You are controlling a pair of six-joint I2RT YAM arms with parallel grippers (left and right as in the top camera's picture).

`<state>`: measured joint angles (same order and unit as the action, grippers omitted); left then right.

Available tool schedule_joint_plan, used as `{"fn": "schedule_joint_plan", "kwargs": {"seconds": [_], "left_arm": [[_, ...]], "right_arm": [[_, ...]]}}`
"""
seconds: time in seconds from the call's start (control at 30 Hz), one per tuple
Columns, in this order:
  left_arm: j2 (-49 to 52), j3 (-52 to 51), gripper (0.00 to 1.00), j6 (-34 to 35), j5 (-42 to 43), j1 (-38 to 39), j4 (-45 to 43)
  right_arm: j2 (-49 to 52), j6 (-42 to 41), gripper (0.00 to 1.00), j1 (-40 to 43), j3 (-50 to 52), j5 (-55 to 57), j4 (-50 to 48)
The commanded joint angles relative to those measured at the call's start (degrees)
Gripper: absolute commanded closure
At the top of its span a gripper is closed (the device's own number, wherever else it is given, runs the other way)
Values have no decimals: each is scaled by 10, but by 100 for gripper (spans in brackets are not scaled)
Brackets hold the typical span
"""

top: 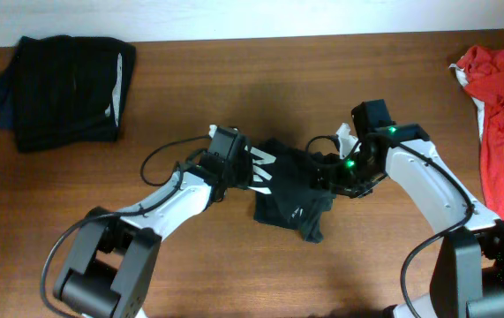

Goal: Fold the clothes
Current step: 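Release the folded shirt and withdraw the right gripper upward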

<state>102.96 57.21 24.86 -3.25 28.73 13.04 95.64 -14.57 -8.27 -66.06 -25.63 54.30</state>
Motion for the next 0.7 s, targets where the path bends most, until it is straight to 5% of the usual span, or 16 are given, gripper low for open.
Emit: {"fn": "schedule_joint_plan", "kwargs": {"seconds": [0.0,0.07,0.13,0.17,0.2,0.23,0.4,0.57,0.6,0.63,0.67], "left_arm": [[40,3,35,-14,65,-2,-10],[51,3,35,-14,65,-2,-10],[54,3,57,-14,65,-3,6],[54,3,84,-14,64,-4,23],[52,3,99,-14,65,-4,55],[44,3,99,-14,64,-4,92],[-89,3,99,1,-24,-4,302],[-166,3,99,15,19,-4,513],[-166,3,87,21,19,-4,539],[-166,3,27,21,19,-4,544],[-166,3,1,21,19,-4,543]], "right_arm": [[22,-1,43,-23,-9,-7,-15],[34,-11,43,-31,-9,-7,-26],[48,-11,52,-31,-9,-7,-30],[54,-11,67,-31,-9,-7,-34],[57,-11,87,-31,-9,-6,-43],[57,-25,96,-31,-9,20,-49],[57,-39,96,-20,-12,84,-56],[54,-26,96,-14,-83,79,56],[51,-26,96,-15,-98,64,79],[39,5,96,-15,-106,-3,96],[32,27,96,-15,-107,-42,106]]}}
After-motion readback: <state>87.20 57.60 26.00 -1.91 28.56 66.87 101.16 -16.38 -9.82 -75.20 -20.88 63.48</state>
